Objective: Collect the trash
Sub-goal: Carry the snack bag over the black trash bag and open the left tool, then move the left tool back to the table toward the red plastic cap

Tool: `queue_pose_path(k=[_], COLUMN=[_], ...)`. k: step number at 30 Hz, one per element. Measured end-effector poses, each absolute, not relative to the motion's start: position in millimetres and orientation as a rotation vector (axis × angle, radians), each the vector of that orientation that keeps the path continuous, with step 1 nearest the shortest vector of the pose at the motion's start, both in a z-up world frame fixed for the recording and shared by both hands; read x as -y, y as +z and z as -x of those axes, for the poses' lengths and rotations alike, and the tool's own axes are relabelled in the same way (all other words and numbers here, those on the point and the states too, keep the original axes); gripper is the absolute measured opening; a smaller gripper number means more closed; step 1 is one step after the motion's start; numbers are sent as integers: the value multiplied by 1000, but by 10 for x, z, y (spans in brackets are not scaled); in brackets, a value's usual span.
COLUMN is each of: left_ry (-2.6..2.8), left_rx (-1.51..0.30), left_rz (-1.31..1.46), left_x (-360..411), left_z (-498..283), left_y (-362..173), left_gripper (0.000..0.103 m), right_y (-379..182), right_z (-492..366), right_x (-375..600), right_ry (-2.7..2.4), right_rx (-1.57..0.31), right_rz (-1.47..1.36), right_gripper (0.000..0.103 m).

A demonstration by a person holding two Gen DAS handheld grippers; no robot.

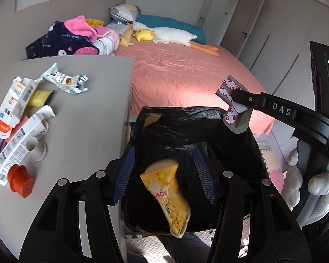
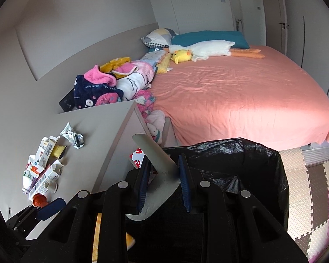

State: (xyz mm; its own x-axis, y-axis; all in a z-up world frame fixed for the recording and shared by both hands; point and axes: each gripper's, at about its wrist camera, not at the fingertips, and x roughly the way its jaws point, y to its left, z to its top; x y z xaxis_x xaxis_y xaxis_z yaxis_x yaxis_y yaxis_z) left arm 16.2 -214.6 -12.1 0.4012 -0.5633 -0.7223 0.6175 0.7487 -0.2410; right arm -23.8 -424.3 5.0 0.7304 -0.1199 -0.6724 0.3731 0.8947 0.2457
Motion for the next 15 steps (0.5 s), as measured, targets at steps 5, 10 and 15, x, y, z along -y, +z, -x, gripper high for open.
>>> queue_pose_path(k=[5,10,15], left_ry=[-737,-732,-704], left_rx=[-906,-911,-898], left_rz=[-124,-119,-114], left_x=[2394,2359,2276], left_z=[-182,-178,-176], left_y=[-220,-221,-198], left_gripper=[97,97,97], right_y=[135,135,117], right_z=[435,479,459], right_x=[4439,4572,4534], right_ry=[-437,-441,-425], right_rx=[-626,-629,-635], right_rz=[-381,-394,-387], right_gripper=[89,89,88])
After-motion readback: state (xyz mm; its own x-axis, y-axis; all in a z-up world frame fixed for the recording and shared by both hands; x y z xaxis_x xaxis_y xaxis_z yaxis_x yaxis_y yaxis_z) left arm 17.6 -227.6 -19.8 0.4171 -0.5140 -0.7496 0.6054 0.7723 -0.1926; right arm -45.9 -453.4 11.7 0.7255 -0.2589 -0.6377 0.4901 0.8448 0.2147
